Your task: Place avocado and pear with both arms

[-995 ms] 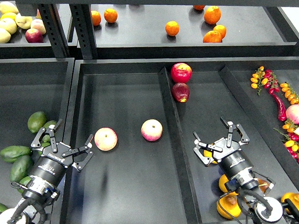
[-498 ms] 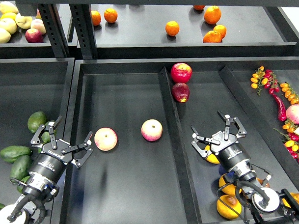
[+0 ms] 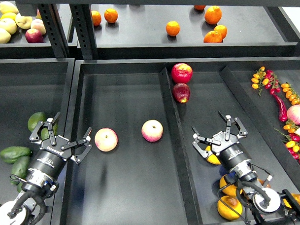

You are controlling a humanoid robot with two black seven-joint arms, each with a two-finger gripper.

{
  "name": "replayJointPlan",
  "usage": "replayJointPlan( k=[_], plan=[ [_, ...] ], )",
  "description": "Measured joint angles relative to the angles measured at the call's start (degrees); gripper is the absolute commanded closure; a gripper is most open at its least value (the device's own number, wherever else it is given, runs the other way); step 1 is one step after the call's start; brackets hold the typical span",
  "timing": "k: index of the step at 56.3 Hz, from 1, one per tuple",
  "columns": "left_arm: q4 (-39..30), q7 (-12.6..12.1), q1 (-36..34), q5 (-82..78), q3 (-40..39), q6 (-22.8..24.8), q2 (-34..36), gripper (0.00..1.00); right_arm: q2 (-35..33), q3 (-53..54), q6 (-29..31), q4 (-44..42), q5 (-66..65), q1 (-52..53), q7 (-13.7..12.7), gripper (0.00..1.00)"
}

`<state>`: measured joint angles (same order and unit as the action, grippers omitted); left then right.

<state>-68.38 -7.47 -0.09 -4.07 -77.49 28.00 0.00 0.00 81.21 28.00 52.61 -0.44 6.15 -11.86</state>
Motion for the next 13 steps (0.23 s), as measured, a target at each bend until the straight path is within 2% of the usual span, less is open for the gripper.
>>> replayJointPlan(
  k=[13],
  plan=[
    [-0.2, 0.0, 0.0, 0.5, 0.1, 0.0, 0.0, 0.0, 0.0, 0.1, 0.0, 0.0, 0.0, 0.0, 0.0, 0.0]
  ],
)
